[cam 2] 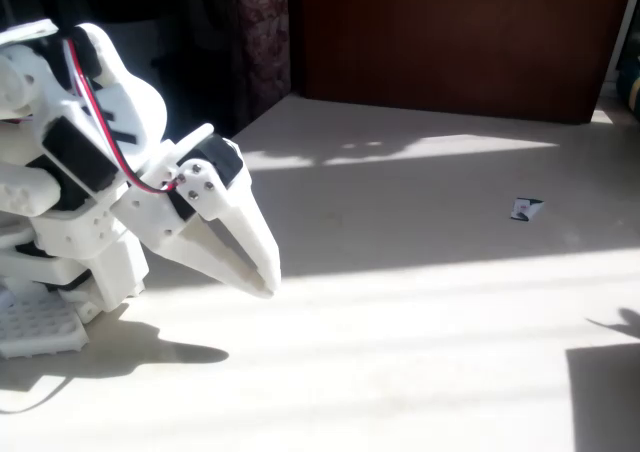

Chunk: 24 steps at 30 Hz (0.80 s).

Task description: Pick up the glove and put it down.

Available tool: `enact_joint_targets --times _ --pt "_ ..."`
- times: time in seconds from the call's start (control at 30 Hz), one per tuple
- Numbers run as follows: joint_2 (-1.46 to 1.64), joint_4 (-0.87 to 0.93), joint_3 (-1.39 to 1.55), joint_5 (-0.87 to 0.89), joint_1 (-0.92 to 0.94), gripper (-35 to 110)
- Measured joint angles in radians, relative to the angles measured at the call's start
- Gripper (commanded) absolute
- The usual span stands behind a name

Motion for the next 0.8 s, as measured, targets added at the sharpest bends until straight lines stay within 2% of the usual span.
enact_joint_targets --times 0.33,0.8 --pt "0.152 0.000 0.124 0.000 0.000 0" --pt "0.172 0.000 0.137 0.000 0.000 0"
